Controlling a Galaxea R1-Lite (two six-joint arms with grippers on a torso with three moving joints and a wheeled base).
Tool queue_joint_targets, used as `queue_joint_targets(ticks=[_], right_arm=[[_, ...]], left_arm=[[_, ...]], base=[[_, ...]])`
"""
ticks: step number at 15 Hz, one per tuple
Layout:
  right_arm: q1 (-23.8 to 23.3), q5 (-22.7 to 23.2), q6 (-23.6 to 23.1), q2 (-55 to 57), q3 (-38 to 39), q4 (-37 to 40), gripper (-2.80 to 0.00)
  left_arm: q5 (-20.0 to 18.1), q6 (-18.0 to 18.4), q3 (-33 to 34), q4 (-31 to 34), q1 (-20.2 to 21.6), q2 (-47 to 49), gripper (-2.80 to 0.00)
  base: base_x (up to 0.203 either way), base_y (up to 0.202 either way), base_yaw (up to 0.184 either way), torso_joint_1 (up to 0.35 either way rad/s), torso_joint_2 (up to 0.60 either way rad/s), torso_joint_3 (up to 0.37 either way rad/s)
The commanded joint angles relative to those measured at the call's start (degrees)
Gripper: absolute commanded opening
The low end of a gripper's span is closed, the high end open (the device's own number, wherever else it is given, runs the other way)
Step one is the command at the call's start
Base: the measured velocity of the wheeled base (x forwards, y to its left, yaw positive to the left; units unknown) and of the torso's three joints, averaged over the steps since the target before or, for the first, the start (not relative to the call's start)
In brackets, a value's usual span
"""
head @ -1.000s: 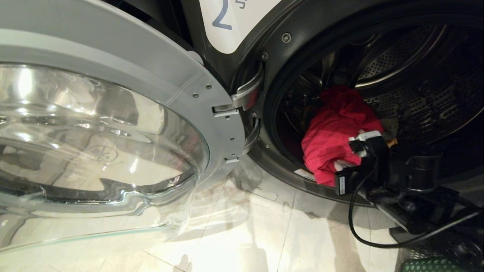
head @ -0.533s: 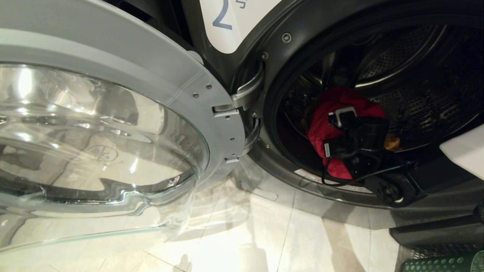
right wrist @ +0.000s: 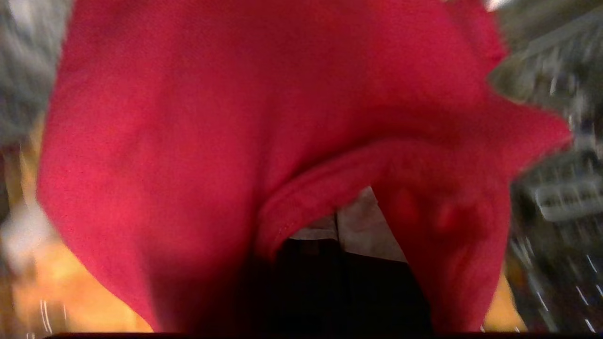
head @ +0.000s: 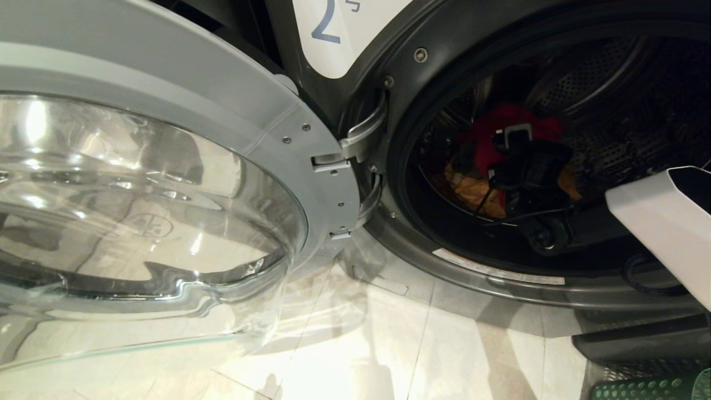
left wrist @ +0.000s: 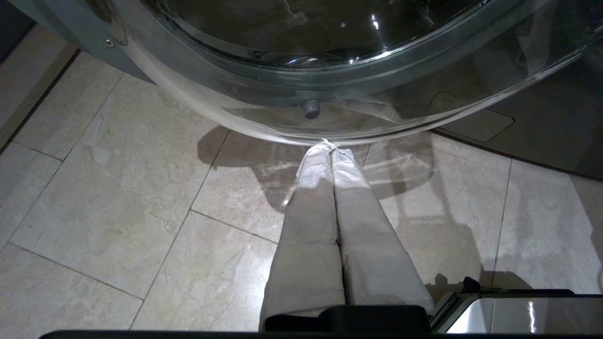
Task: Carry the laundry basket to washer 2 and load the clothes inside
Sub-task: Place the clothes into the washing machine, then close the washing machine door with the left hand
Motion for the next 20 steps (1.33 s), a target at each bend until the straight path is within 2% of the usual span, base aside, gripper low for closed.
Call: queue_joint_targets(ticks=[1, 3, 5, 10, 13, 18, 20], right_arm=[[0.29, 1.4, 0.16, 2.66, -2.99, -3.07, -2.8], [1.55, 5.43, 3.13, 0.32, -2.59, -4.44, -2.8], [3.32, 6.16, 6.83, -2.47, 0.88, -4.52, -2.8], [7.17, 7.12, 11.39, -16.4, 23.57, -4.62, -2.8], [7.89, 7.43, 12.05, -25.58, 31.37, -3.94, -2.8], [10.37, 9.92, 12.39, -41.17, 53.85, -2.26, -2.8], [11.86, 9.98, 12.47, -49.43, 59.33, 0.54, -2.8]], left_arm=[[-0.02, 0.0, 0.35, -0.02, 0.01, 0.09, -2.8], [0.03, 0.0, 0.35, -0.02, 0.01, 0.09, -2.8], [0.07, 0.0, 0.35, -0.02, 0.01, 0.09, -2.8], [0.07, 0.0, 0.35, -0.02, 0.01, 0.09, -2.8], [0.04, 0.0, 0.35, -0.02, 0.01, 0.09, -2.8], [0.0, 0.0, 0.35, -0.02, 0.01, 0.09, -2.8], [0.02, 0.0, 0.35, -0.02, -0.08, 0.09, -2.8]], base=[[0.0, 0.0, 0.0, 0.0, 0.0, 0.0], [0.0, 0.0, 0.0, 0.0, 0.0, 0.0], [0.0, 0.0, 0.0, 0.0, 0.0, 0.0], [0.0, 0.0, 0.0, 0.0, 0.0, 0.0], [0.0, 0.0, 0.0, 0.0, 0.0, 0.0], [0.0, 0.0, 0.0, 0.0, 0.0, 0.0], [0.0, 0.0, 0.0, 0.0, 0.0, 0.0]])
